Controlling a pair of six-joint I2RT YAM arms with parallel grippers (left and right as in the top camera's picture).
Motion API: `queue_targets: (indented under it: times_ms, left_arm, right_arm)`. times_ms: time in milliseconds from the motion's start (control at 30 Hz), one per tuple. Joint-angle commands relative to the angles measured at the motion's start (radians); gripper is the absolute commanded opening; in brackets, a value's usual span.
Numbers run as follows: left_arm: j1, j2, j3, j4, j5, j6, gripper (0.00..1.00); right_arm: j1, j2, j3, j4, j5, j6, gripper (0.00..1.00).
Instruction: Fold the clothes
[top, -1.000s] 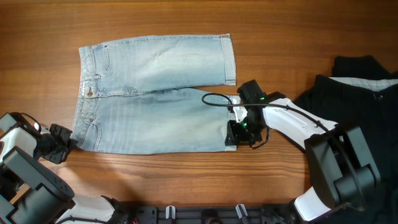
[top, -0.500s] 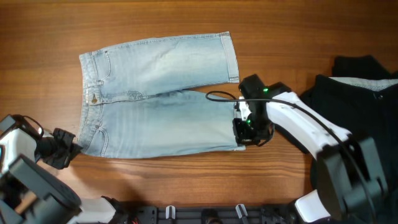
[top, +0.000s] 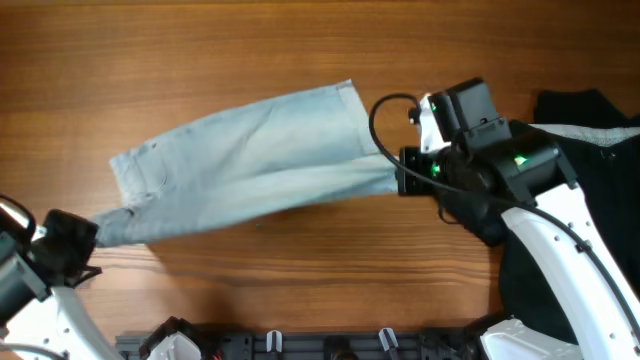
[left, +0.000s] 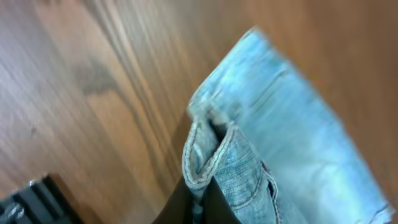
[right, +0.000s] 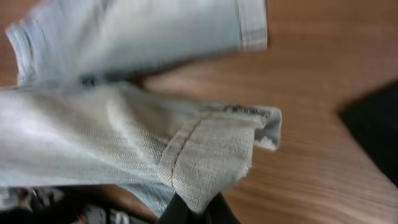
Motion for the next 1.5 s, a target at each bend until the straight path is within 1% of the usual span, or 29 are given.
queue_targets:
  times_ms: [0,100,233,300,433,633,767,833,1033,1233,1267,1300,1333,1367,1433,1467]
  left_arm:
    - [-0.004,0.004,0.029,0.042,-0.076,-0.012,0.04]
    - [-0.038,0.065,0.029,0.054,-0.080,-0.011,0.04]
    - [-0.074,0.186,0.029,0.096,-0.118,-0.013,0.04]
    - [-0.087,0.251,0.029,0.147,-0.117,-0.024,0.04]
    - [-0.131,0.370,0.029,0.265,-0.114,-0.031,0.04]
    - [-0.221,0.531,0.029,0.444,-0.118,-0.059,0.04]
    - [-0.253,0.623,0.029,0.529,-0.148,-0.070,0.04]
    - [-0.260,0.663,0.029,0.578,-0.169,-0.073,0.06]
    - [-0.265,0.719,0.029,0.674,-0.166,-0.056,0.13]
    - [-0.273,0.720,0.029,0.696,-0.166,-0.054,0.15]
    - [-0.273,0.720,0.029,0.697,-0.166,-0.054,0.17]
    - [-0.273,0.720,0.029,0.697,-0.166,-0.054,0.21]
    - [-0.273,0.720,0.029,0.697,-0.166,-0.054,0.27]
    - [-0.273,0.719,0.029,0.697,-0.166,-0.054,0.34]
    - [-0.273,0.719,0.029,0.697,-0.166,-0.053,0.46]
    - [-0.273,0.719,0.031,0.697,-0.165,-0.043,0.50]
  right_arm:
    - [-0.030,0.026,0.022,0.089,0.092,0.042,0.04]
    - [-0.045,0.089,0.022,0.168,0.128,0.056,0.04]
    - [-0.046,0.200,0.022,0.205,0.078,0.057,0.05]
    - [-0.046,0.263,0.022,0.220,0.072,0.056,0.05]
    - [-0.046,0.357,0.022,0.317,0.050,0.054,0.05]
    - [-0.046,0.412,0.022,0.484,0.041,0.055,0.05]
    - [-0.046,0.448,0.022,0.581,-0.016,0.055,0.05]
    - [-0.046,0.477,0.021,0.592,-0.022,0.060,0.05]
    - [-0.046,0.532,0.021,0.596,-0.023,0.059,0.06]
    - [-0.046,0.537,0.021,0.599,-0.022,0.059,0.07]
    - [-0.046,0.537,0.021,0.602,-0.021,0.057,0.22]
    - [-0.047,0.537,0.021,0.610,-0.006,0.052,0.71]
    - [-0.048,0.537,0.022,0.613,0.011,0.034,0.83]
    - [-0.053,0.536,0.022,0.617,0.025,0.011,0.87]
    - [-0.085,0.531,0.023,0.611,0.042,-0.026,0.88]
    - [-0.100,0.527,0.023,0.599,0.040,-0.027,0.88]
